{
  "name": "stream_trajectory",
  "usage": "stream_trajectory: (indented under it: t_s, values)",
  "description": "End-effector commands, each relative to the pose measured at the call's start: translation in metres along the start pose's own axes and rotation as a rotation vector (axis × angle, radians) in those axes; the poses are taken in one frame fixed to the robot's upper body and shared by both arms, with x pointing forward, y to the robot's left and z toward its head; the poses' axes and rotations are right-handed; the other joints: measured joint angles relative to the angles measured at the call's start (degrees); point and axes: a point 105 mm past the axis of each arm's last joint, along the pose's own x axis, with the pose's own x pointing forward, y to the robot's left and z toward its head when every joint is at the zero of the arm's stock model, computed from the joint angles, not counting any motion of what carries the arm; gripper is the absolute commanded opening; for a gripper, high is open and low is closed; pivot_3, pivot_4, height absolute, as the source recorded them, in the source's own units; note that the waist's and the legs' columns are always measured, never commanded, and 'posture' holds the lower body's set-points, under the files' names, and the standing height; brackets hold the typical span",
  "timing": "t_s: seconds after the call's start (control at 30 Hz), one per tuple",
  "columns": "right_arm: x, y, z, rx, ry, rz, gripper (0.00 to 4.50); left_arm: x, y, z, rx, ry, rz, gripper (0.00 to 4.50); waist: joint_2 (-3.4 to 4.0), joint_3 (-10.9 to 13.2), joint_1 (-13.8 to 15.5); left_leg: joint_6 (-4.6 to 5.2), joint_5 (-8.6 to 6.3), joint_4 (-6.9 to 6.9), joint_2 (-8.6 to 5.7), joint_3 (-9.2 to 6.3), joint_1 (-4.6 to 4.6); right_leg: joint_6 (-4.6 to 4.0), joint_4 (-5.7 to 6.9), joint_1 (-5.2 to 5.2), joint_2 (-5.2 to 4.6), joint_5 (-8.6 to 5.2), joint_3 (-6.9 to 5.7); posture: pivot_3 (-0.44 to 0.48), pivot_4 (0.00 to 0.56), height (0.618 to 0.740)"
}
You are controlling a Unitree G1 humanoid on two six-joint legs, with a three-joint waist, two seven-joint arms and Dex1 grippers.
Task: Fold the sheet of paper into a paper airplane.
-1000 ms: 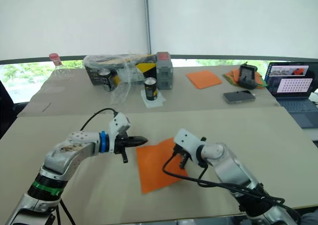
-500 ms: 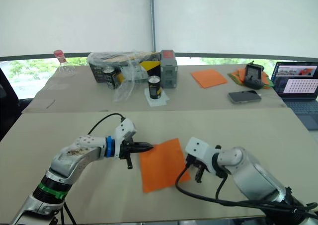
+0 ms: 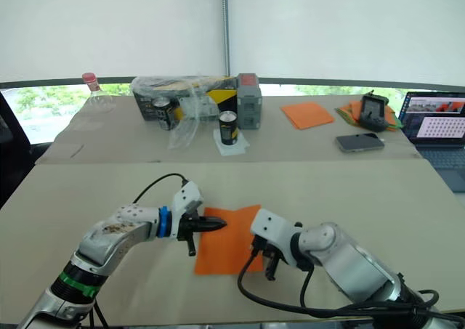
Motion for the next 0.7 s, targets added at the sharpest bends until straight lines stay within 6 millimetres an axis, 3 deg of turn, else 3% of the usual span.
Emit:
stream_trajectory:
  t_s: [0.03,0.23,0.37,0.5,0.57,0.7]
  values:
    - [-0.009,-0.012,-0.008,-0.011,0.028,-0.063,0.07,0.002,-0.006,0.006,0.031,-0.030,-0.014,0.00,0.00,0.0,0.0,0.00,0.00,0.00,-0.02,0.00,0.00,0.00,0.00,0.00,-0.02,0.00,0.00,0.000,0.150,0.740]
    - [-0.028,-0.043,-0.023,0.051,0.050,-0.190,0.07,0.014,-0.013,0.001,0.012,-0.060,-0.044,0.00,0.00,0.0,0.3,0.00,0.01,0.02,-0.06,0.01,-0.01,0.00,-0.01,0.03,-0.07,0.00,0.01,0.000,0.150,0.740]
    - [-0.038,-0.057,-0.018,0.101,-0.025,-0.261,0.07,0.028,-0.013,-0.010,0.014,-0.043,-0.050,0.00,0.00,0.0,0.5,0.00,0.01,0.02,-0.07,0.02,-0.02,0.00,0.00,0.02,-0.06,0.00,0.01,0.000,0.150,0.740]
    - [-0.044,-0.070,0.008,0.286,-0.308,-0.311,0.07,0.034,-0.011,-0.030,0.045,0.028,-0.038,0.00,-0.01,0.0,0.0,0.00,0.01,-0.01,-0.02,0.04,0.02,-0.02,0.06,-0.01,0.06,0.01,0.04,0.000,0.150,0.740]
    - [-0.046,-0.070,0.009,0.357,-0.381,-0.303,0.07,0.035,-0.008,-0.038,0.050,0.053,-0.017,0.00,0.03,0.0,0.1,-0.01,0.01,-0.02,0.05,0.01,0.04,-0.02,0.08,0.00,0.06,0.01,0.03,0.000,0.150,0.740]
    - [-0.040,-0.060,0.011,0.651,-0.541,-0.232,1.21,0.040,-0.008,-0.044,0.029,0.045,-0.010,0.00,0.00,-0.1,0.5,-0.01,0.02,0.01,0.02,0.01,0.08,-0.02,0.08,0.08,-0.01,0.02,0.05,0.000,0.150,0.740]
